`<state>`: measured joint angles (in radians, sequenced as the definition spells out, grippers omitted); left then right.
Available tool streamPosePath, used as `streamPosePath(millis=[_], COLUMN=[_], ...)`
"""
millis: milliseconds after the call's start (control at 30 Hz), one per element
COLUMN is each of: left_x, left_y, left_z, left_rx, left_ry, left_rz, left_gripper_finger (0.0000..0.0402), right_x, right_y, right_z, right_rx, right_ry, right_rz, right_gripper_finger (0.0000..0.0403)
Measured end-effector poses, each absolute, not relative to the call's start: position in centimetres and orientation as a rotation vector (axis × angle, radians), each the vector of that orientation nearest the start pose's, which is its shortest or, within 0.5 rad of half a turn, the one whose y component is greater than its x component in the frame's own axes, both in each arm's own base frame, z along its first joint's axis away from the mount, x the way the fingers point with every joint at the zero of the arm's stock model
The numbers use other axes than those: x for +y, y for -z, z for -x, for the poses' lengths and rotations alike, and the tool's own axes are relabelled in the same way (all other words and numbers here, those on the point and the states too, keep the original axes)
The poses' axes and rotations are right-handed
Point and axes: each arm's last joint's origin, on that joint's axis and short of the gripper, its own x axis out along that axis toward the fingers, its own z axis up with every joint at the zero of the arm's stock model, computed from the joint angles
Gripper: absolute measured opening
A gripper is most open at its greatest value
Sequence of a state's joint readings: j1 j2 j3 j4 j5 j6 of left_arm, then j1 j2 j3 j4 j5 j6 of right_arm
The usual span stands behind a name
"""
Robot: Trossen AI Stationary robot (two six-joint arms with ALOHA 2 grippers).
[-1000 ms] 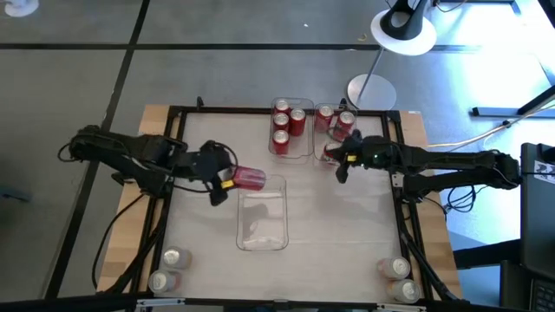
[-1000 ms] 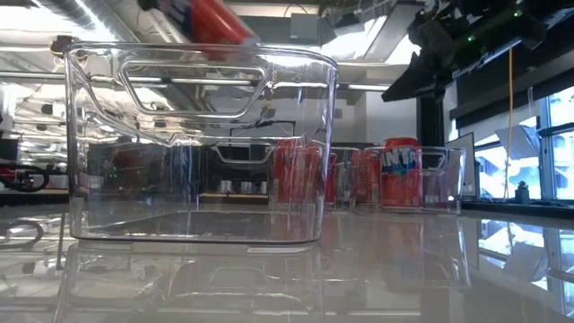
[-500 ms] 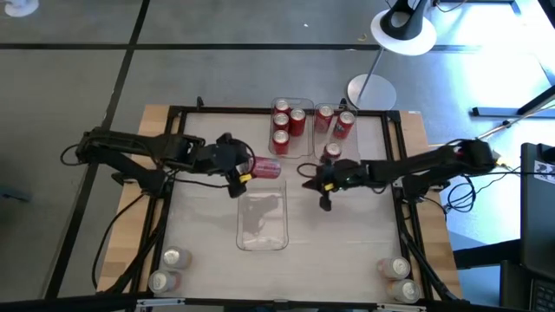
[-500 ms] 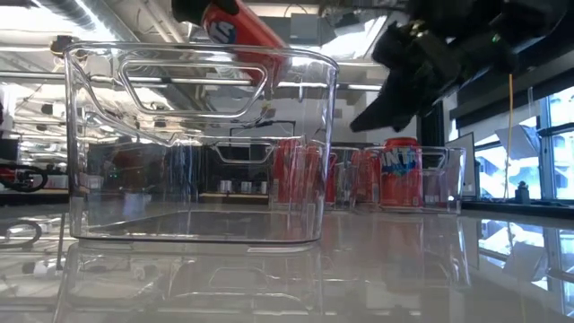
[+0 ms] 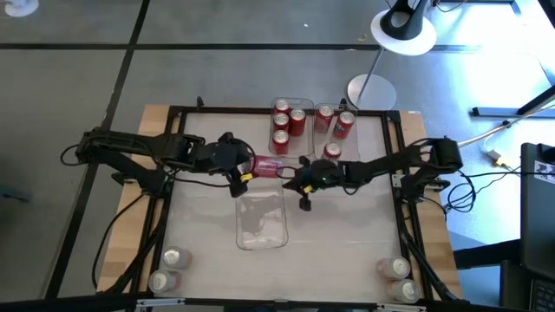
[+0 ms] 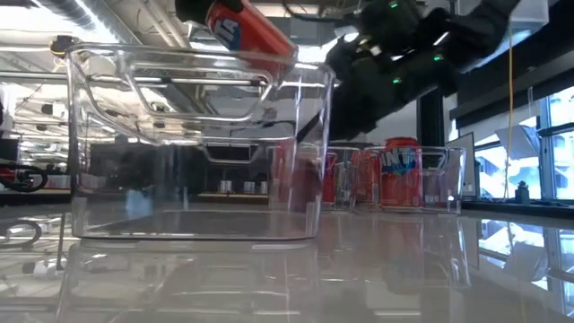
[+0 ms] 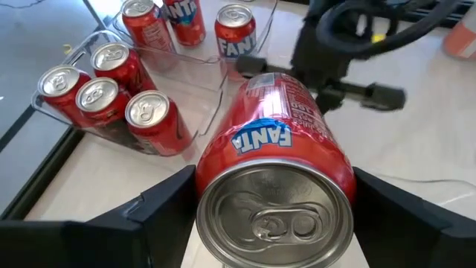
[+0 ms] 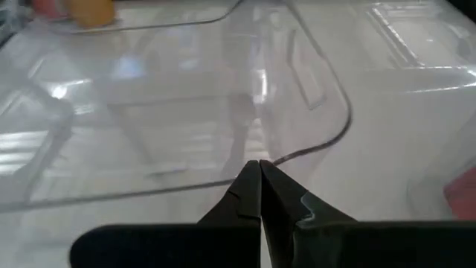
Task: Sort soda cans
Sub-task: Put the red soda can into the top right transparent bin
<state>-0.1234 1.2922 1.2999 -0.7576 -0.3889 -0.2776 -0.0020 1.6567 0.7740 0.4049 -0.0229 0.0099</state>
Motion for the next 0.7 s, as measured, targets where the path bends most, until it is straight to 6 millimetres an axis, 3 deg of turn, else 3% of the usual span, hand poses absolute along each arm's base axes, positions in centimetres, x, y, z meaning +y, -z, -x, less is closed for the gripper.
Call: streamPosePath(millis=[233, 367, 433, 567, 700], left_x=[-2.1, -2.2, -2.2, -2.4, -2.4], left_y=[-35.6, -35.4, -35.0, -34.1, -33.0], left_z=[-26.2, -26.4, -27.0, -28.4, -30.3], left_rx=[0.668, 0.676, 0.683, 0.689, 0.68], left_ry=[-0.347, -0.348, -0.348, -0.332, -0.312], left_rz=[0.076, 0.071, 0.067, 0.031, 0.017], left_gripper_finger=[0.0292, 0.0292, 0.0292, 0.0292, 0.0292], right_x=[-0.1, -0.2, -0.2, -0.2, -0.1], right_y=[-17.9, -18.9, -21.1, -25.8, -29.6], right_z=[-35.8, -35.7, -34.8, -30.7, -26.1], right_rx=[0.449, 0.555, 0.638, 0.778, 0.755], right_ry=[-0.033, -0.02, -0.012, 0.009, 0.061], right_rz=[0.03, 0.055, 0.057, 0.014, -0.033], right_gripper_finger=[0.0001, 0.0001, 0.0001, 0.0001, 0.0001])
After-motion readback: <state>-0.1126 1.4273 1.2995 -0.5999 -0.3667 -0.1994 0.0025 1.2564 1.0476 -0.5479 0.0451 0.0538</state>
